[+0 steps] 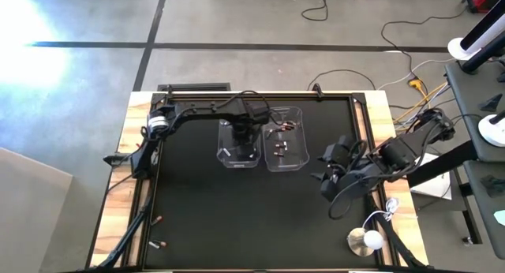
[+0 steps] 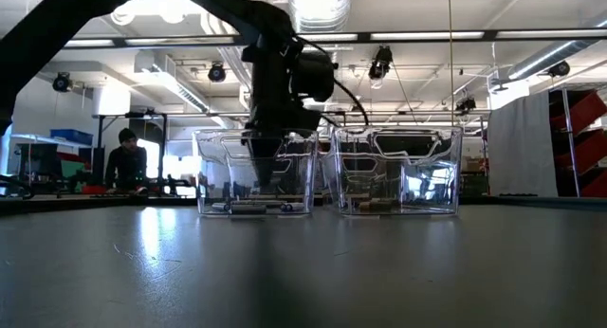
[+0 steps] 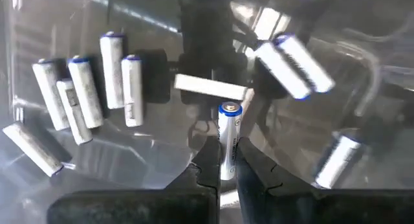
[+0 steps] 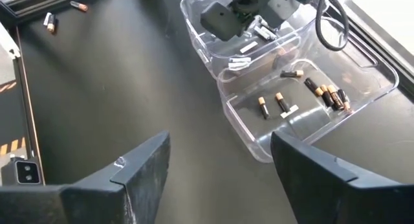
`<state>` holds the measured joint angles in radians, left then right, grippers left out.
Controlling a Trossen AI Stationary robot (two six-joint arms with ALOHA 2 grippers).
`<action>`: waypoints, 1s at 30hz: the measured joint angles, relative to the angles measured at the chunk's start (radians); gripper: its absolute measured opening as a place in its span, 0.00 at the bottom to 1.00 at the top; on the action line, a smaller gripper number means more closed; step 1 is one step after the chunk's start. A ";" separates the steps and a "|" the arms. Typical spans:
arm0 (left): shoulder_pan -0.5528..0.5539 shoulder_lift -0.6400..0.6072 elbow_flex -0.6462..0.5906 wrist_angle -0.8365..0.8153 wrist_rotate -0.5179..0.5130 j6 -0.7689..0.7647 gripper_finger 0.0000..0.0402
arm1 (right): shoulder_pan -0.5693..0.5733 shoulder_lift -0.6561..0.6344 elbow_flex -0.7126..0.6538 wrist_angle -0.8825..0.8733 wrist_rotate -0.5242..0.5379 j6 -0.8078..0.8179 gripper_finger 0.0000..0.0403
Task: Sort batteries
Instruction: Put the white battery into the left transparent bin
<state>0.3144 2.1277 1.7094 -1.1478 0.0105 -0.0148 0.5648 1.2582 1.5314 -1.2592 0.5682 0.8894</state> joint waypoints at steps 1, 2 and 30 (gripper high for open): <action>0.003 0.000 -0.012 0.010 -0.001 -0.007 0.02 | 0.000 0.002 0.000 0.000 0.000 0.000 0.65; 0.005 0.000 -0.024 0.016 -0.001 -0.021 0.02 | 0.000 0.005 0.000 0.000 0.000 0.000 0.66; 0.004 0.058 -0.059 0.126 -0.064 -0.163 0.07 | -0.001 0.015 0.000 0.008 0.000 0.016 0.72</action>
<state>0.3183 2.1860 1.6501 -1.0222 -0.0532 -0.1780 0.5640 1.2728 1.5311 -1.2514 0.5686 0.9054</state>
